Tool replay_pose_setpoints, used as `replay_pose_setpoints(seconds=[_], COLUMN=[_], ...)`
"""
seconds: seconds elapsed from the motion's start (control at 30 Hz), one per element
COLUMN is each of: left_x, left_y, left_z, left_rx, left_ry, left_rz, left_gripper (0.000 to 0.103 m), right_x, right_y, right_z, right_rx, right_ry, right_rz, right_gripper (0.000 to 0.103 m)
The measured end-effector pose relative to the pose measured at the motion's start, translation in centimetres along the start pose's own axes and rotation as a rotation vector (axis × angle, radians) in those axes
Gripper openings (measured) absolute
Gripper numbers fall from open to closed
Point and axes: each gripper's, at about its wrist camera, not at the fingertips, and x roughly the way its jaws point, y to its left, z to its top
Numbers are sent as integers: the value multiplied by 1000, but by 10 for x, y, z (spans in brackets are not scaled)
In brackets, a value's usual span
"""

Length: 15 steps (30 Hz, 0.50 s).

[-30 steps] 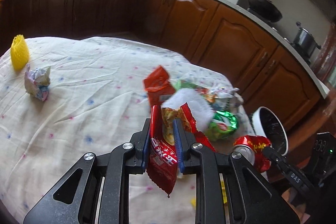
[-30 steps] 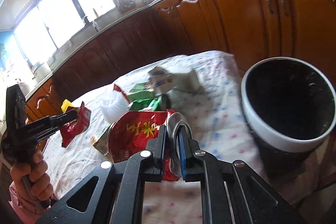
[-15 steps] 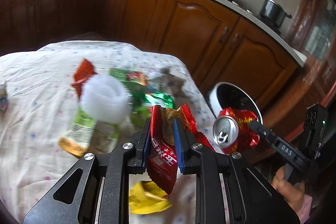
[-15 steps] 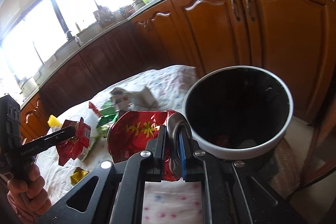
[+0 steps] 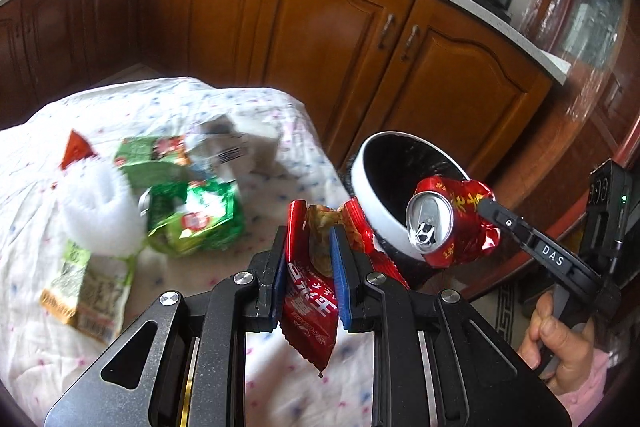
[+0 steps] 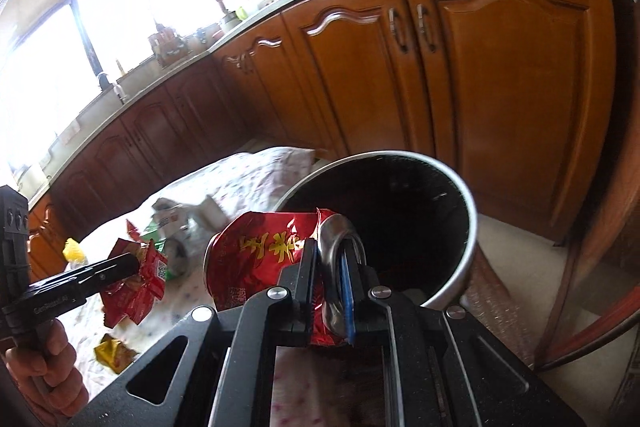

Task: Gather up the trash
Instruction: 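Carry the red snack bag and red can with both tools over the bin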

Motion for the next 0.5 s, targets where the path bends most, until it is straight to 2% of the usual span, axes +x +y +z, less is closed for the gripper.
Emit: replay_pose_setpoints(seconds=[0.5], left_x=[60], left_y=[-69], left_z=[38], left_rx=[119], left_ry=[44], left_rz=[-29], left_gripper=[19], right_x=[26], right_y=[-42], right_z=[26], right_rx=[-7], right_ry=[35], right_rz=[-89], right_gripper=[11])
